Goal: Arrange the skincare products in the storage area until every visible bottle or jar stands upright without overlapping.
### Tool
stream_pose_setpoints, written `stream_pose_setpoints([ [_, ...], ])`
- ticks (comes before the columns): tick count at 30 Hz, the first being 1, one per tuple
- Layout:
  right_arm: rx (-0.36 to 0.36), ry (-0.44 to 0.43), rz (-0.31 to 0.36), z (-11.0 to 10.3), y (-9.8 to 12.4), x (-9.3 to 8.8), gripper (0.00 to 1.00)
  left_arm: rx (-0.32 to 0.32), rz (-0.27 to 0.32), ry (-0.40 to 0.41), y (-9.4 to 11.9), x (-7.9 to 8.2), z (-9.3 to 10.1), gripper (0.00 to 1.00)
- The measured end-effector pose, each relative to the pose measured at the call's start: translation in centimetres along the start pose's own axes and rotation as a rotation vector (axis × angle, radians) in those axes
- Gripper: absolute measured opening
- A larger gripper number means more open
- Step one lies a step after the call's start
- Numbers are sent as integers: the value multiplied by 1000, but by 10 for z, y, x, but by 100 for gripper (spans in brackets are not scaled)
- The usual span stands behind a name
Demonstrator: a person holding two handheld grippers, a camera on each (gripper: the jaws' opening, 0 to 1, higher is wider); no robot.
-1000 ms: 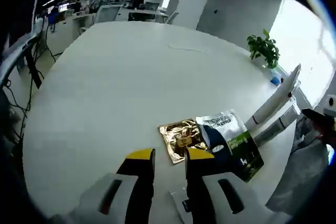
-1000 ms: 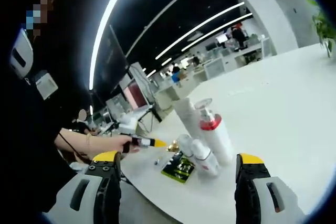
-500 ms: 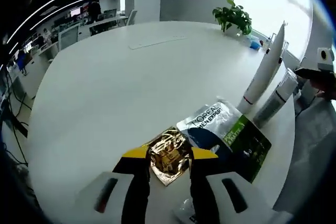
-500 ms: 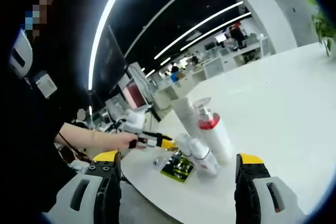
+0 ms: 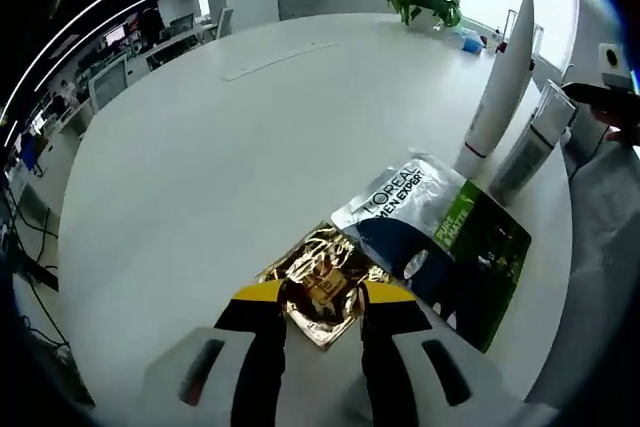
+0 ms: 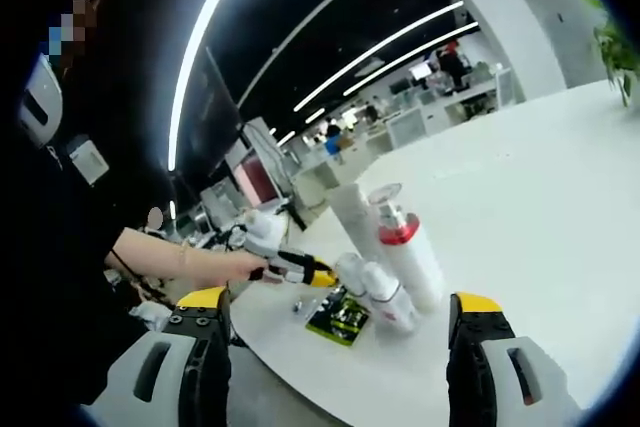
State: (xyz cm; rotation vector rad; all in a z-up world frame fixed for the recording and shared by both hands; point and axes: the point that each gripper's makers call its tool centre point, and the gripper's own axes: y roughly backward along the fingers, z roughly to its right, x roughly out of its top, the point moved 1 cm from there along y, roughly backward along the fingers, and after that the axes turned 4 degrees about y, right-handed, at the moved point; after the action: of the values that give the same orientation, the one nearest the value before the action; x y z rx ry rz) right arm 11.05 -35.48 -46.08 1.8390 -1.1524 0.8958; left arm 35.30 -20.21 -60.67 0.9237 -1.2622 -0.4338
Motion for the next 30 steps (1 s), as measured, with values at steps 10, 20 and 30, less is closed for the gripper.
stream_pose_setpoints([
  [10, 0, 0, -4, 0, 0, -1, 94, -6, -15, 25, 8, -8, -3, 23],
  [20, 0, 1, -7, -1, -1, -2, 94, -12, -20, 30, 8, -10, -5, 23],
  [30, 2, 2, -9, -1, -1, -2, 94, -7, -11, 61, 13, -8, -10, 30],
])
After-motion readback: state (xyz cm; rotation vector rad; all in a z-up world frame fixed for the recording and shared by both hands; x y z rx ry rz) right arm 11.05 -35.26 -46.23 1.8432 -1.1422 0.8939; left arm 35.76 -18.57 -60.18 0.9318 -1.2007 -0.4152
